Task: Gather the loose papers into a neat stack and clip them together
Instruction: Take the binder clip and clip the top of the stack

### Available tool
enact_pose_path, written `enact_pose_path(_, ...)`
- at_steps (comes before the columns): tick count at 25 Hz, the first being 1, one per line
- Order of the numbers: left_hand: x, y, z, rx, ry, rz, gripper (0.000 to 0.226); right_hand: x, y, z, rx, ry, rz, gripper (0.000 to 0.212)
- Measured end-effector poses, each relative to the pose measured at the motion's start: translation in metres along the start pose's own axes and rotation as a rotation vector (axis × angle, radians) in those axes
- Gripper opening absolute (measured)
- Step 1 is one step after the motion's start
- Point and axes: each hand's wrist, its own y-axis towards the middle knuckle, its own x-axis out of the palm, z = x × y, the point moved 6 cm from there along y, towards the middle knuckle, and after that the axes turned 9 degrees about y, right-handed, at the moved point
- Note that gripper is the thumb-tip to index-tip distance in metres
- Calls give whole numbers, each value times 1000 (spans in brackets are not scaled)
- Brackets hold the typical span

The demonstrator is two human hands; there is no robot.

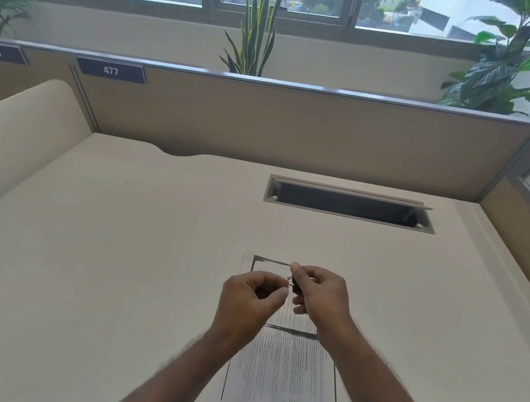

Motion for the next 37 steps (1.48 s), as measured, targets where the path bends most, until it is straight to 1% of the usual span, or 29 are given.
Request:
enact_pose_path(3,-3,-1,-1,-19,-56,-37,8,3,-7,-1,-17,-43,-33,27)
enact_pose_path(7,-8,-3,-1,-62,-130,-56,12,7,-13,-4,-34,-81,-55,29)
enact_pose_path(10,-11,-4,2,-68,-131,-78,15,13,-17,-4,1,-61,-113,25)
enact_pose_path(11,-13,-4,3,-68,-121,-74,15,13,-19,-5,-7,-64,-110,23)
enact_pose_path(12,-15,-3,2,-70,-116,-60,14,11,-20,-9,-54,-96,-70,20)
enact_pose_path(14,-20,-1,2,-64,-107,-8,12,3,-27,-25,-227,-155,24,10)
enact_pose_path(15,-23,-1,3,-51,-99,17,11,3,-32,-32,-296,-153,1,8)
enact_pose_path(16,-24,-1,5,-33,-92,31,10,6,-37,-37,-333,-145,-69,11)
enact_pose_path(18,-25,-3,9,10,-76,28,8,14,-45,-40,-344,-140,-221,12)
enact_pose_path(19,-24,-4,10,30,-61,25,8,16,-46,-41,-349,-139,-250,13)
enact_pose_path(21,-22,-5,13,79,-1,23,10,14,-46,-44,-367,-140,-250,14)
enact_pose_path(24,-20,-8,17,160,117,4,10,13,-48,-46,-430,-273,-277,13)
enact_pose_path(28,-21,-11,17,174,153,-15,13,12,-52,-44,-504,-399,-233,16)
enact_pose_path(31,-25,-11,15,130,113,-20,12,5,-47,-43,-502,-417,-170,21)
enact_pose_path(33,-26,-12,17,117,47,-67,13,-3,-39,-42,-470,-404,-127,23)
enact_pose_path(35,-27,-14,22,106,-64,-128,12,-10,-30,-38,-397,-344,-100,21)
enact_pose_path(37,-26,-14,25,92,-177,-196,10,-12,-25,-31,-315,-226,-106,16)
